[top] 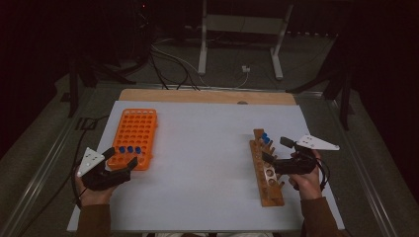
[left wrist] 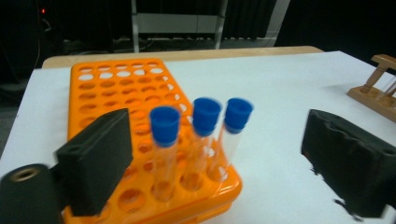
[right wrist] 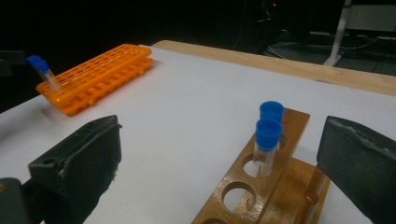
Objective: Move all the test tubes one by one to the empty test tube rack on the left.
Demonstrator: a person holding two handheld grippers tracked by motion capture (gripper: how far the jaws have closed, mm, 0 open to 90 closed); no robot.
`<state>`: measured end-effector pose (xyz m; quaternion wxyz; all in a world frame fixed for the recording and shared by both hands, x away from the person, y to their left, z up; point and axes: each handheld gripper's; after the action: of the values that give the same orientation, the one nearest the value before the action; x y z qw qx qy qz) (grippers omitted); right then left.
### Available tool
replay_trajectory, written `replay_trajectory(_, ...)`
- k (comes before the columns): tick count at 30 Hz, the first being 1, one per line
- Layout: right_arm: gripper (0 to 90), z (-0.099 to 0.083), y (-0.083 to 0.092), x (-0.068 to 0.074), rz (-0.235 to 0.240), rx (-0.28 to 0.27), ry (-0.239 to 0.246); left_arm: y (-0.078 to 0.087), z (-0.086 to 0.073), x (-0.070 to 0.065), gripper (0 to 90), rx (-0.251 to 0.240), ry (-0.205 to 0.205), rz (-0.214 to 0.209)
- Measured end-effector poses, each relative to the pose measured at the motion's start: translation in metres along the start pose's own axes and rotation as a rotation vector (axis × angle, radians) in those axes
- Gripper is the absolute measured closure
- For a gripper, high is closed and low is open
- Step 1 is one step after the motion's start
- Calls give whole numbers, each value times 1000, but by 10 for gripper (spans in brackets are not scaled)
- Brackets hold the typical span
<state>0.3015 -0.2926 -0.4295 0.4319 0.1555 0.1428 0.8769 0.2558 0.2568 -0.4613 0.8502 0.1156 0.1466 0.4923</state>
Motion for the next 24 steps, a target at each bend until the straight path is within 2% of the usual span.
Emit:
replay_trajectory(2,0,0,0,-1,-9,3,7,-2,2,-5,13,4,-11,-9)
replay_trajectory(5,0,-1,-2,-3,-23,12,16,-6,4,-11,6,4,-24,-43)
replay_trajectory(10,0,-1,-6,-4,-26,27,37,-10,8,-22,5,-1,-44,-47)
replay_trajectory(15,29,-4,-16,-6,-53,59,52,-15,10,-30,5,10,-28,-52)
replay_trajectory(20,81,-6,-28,-4,-92,100,109,-18,11,-35,6,7,-21,-53)
replay_trajectory(24,144,-9,-37,-6,-108,134,128,-20,9,-36,6,19,-21,-51)
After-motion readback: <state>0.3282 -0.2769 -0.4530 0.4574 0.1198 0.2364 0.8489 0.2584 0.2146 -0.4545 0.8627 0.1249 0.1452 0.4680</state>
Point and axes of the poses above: each handheld gripper's, and its own axes: y roughly backward along the jaws, z roughly out of its top, x roughly to its left, and after that the axes turned 4 degrees about -z, right-handed
